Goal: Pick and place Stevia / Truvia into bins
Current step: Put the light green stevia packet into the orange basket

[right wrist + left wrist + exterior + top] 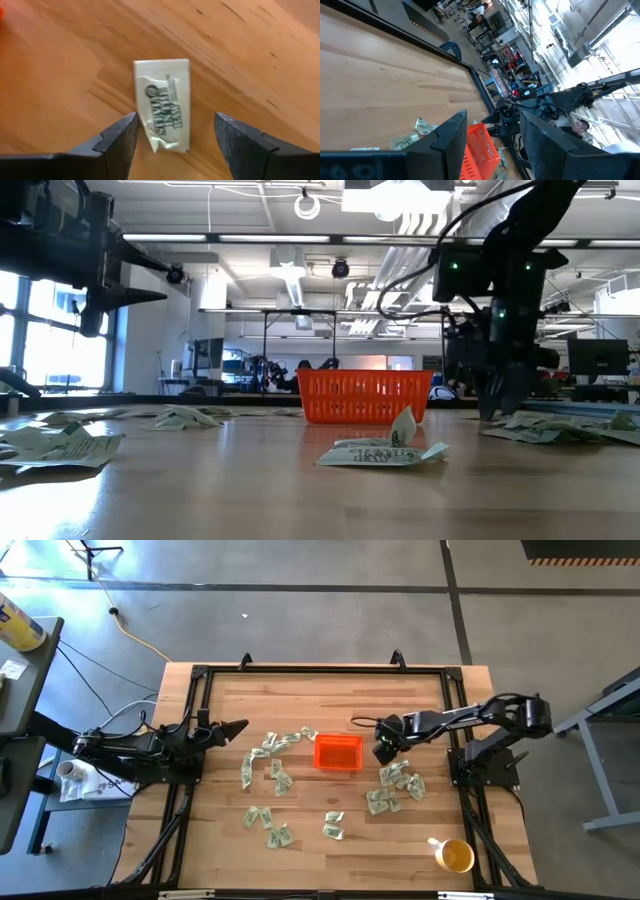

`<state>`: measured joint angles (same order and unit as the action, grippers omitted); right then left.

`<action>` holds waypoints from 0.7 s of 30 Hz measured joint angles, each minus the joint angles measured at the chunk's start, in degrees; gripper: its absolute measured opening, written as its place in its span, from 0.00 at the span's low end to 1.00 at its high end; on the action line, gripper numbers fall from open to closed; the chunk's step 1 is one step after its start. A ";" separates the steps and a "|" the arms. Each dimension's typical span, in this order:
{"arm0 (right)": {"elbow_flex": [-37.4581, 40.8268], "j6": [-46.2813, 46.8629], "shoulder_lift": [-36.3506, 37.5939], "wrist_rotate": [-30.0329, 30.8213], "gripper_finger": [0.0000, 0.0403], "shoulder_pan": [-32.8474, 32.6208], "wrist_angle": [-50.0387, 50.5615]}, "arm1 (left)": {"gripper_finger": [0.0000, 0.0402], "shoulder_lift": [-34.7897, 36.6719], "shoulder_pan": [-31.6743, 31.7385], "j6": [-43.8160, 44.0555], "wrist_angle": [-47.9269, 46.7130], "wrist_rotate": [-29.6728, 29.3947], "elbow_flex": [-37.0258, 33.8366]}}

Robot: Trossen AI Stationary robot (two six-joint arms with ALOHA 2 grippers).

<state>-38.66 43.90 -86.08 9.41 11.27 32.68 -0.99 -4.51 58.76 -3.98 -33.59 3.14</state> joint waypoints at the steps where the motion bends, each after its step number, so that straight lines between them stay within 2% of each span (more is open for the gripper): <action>1: -0.05 -1.18 -0.41 0.29 0.63 0.11 -0.22 | 0.54 0.00 0.00 0.00 -0.01 -0.01 0.00; 8: -0.11 -8.30 -1.21 -1.61 0.63 3.23 -0.26 | 0.54 0.00 0.00 0.02 0.01 -0.01 0.00; 15: -0.04 -6.87 -1.29 -5.74 0.63 9.06 0.13 | 0.54 0.00 0.00 0.07 0.01 -0.44 0.00; 21: 0.01 -6.48 -1.32 -4.06 0.63 9.99 0.44 | 0.54 0.02 0.00 0.28 0.01 -0.63 0.00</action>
<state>-38.65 37.42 -87.39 5.35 21.25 33.12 -0.98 -4.51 59.05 -3.97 -34.22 3.14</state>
